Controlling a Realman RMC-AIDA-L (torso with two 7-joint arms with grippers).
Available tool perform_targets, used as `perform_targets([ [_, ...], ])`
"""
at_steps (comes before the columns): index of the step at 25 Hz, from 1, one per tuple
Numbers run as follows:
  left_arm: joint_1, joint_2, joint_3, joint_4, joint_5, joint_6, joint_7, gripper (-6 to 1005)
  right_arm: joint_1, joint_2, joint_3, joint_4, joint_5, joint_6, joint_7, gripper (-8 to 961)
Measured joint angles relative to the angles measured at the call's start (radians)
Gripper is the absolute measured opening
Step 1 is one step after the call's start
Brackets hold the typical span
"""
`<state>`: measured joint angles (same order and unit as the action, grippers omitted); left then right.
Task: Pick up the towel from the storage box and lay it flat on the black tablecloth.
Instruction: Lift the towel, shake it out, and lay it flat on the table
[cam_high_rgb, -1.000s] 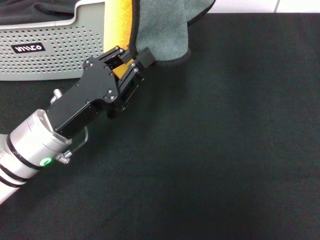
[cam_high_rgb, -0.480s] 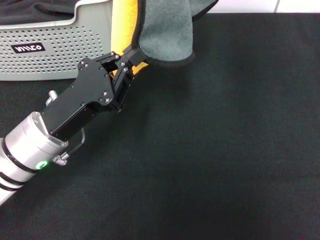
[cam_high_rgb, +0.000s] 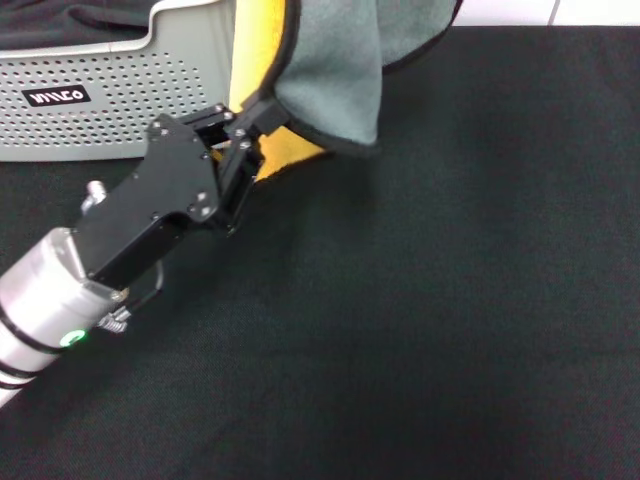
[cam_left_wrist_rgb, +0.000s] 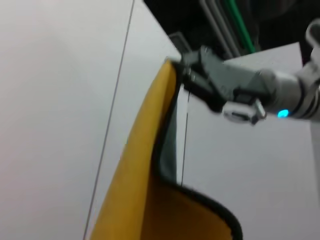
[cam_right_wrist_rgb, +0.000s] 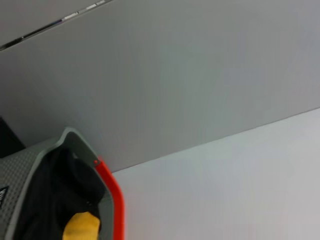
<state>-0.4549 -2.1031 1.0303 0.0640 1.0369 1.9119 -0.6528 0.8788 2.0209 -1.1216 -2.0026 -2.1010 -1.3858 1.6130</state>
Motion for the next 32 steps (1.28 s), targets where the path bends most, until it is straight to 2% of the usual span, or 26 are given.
perform_targets([
  [5,0.061,0.013,-0.005,0.098,-0.011,0.079,-0.080,4,-0.087,0.002,-0.022,-0.034,0.018,0.000,0.063,1],
  [9,0.147,0.024,-0.007,0.270,-0.023,0.089,-0.232,4,-0.159,0.001,-0.030,-0.036,0.044,-0.014,0.123,1],
  [16,0.228,0.066,-0.004,0.495,-0.033,0.100,-0.512,4,-0.276,0.000,-0.023,-0.038,0.165,-0.078,0.214,2],
  [25,0.311,0.140,-0.002,0.589,0.011,0.116,-0.731,4,-0.408,-0.003,0.025,-0.040,0.390,-0.199,0.236,2],
  [29,0.324,0.156,-0.003,0.604,0.029,0.118,-0.790,4,-0.484,-0.004,0.066,-0.040,0.485,-0.269,0.237,2],
  [32,0.334,0.156,0.003,0.665,0.057,0.119,-0.826,4,-0.555,-0.002,0.095,-0.040,0.549,-0.328,0.239,1],
])
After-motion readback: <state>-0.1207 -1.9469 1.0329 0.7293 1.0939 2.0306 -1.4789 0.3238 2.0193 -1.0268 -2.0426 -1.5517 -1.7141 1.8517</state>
